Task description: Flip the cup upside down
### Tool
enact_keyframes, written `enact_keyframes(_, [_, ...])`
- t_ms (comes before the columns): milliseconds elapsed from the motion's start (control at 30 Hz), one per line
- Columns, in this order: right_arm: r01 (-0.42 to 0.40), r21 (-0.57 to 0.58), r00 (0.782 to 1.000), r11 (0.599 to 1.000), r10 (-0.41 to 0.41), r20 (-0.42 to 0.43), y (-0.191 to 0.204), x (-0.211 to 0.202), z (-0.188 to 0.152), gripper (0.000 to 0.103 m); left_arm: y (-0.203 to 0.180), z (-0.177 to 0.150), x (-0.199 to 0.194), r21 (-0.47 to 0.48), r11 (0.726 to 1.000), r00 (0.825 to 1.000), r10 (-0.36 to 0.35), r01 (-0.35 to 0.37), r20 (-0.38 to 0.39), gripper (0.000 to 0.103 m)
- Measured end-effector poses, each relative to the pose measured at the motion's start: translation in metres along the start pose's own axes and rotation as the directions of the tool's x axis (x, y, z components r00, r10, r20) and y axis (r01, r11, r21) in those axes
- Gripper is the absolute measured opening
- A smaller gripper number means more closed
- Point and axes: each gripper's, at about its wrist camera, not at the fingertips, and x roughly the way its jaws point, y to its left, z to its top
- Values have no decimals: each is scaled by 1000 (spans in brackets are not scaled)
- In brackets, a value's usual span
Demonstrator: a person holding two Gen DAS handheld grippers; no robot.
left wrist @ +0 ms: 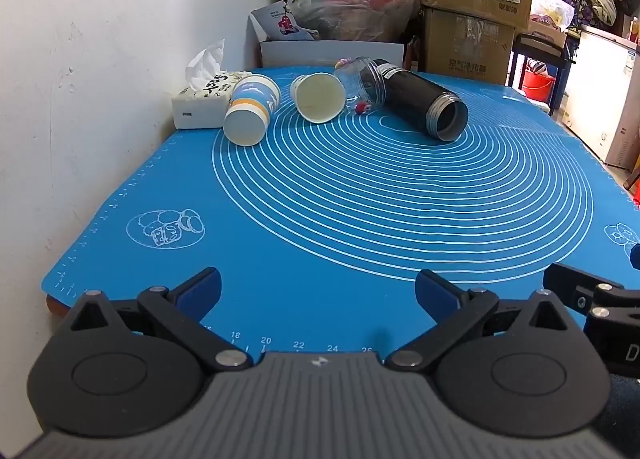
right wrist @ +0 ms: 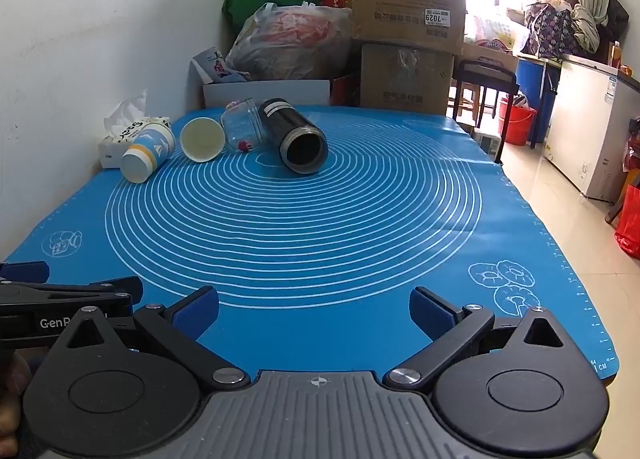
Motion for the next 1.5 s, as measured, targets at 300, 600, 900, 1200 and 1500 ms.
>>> enact_keyframes(300, [-1,3,1000,1000,1,-1,-1,0,0,103,0,0,1,0,1000,1000,-5,5,-4,102])
enact_keyframes(600, [-8,14,1000,1000,8,-6,-3,1,0,103,-1,0,0,-2,1000,1000,-7,7,-8,102])
enact_keyframes(900, [-8,14,1000,1000,8,-6,-3,1,0,103,-1,0,0,-2,1000,1000,-7,7,-8,102])
enact_keyframes(1200, [-8,14,1000,1000,8,-6,-3,1,0,103,-2,0,0,-3,1000,1000,-6,6,-9,102])
enact_keyframes(1500, [-8,14,1000,1000,8,-6,-3,1,0,103,-2,0,0,-4,1000,1000,-6,6,-9,102])
